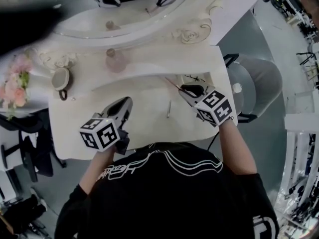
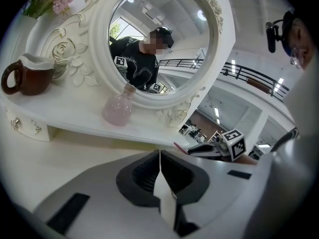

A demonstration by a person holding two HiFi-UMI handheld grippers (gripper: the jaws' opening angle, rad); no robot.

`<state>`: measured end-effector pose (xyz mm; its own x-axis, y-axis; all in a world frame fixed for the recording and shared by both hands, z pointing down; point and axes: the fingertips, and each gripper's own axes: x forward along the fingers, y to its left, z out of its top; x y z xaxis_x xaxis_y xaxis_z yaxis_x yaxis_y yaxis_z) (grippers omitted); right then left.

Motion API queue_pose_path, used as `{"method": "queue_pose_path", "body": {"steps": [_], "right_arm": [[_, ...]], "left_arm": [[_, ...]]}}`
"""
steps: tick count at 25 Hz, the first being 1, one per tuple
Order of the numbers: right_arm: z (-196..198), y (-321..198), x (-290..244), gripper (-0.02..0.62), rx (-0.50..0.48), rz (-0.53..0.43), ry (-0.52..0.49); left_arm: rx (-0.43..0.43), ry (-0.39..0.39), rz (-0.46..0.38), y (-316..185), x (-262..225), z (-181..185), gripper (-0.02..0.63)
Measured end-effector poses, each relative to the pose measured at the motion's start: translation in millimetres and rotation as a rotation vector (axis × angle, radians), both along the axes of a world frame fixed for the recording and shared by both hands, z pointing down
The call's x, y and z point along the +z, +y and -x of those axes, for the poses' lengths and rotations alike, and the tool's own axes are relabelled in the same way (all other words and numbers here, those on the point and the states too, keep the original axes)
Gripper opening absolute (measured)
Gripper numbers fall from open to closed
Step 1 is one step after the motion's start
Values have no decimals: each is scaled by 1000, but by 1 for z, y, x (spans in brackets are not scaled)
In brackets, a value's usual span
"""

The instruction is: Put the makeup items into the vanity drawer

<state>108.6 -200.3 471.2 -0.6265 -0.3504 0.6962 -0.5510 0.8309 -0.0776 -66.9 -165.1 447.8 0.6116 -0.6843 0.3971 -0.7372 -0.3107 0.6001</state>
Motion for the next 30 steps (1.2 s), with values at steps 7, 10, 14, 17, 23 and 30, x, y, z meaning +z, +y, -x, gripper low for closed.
{"method": "queue_pose_path", "body": {"steps": [7,10,14,17,23,30], "right_arm": [[-41,-3,9,75,-7,-1,76],[-57,-8,11,75,-1,-12,107],[-77,-16,20,75,-24,-34,199],[-84,-20,29,75,-67,-59,264],[-94,-34,38,75,-125,-80,359],[-96,-37,40,78,-127,-52,349]], "left_arm": [[8,-9,9,-5,3,-14,28],[9,-17,13,-6,3,-19,28],[15,-31,19,-5,4,-26,28],[13,-41,22,-3,3,-27,28],[0,-57,33,-1,5,-28,28],[-13,-61,40,4,6,-25,28]]}}
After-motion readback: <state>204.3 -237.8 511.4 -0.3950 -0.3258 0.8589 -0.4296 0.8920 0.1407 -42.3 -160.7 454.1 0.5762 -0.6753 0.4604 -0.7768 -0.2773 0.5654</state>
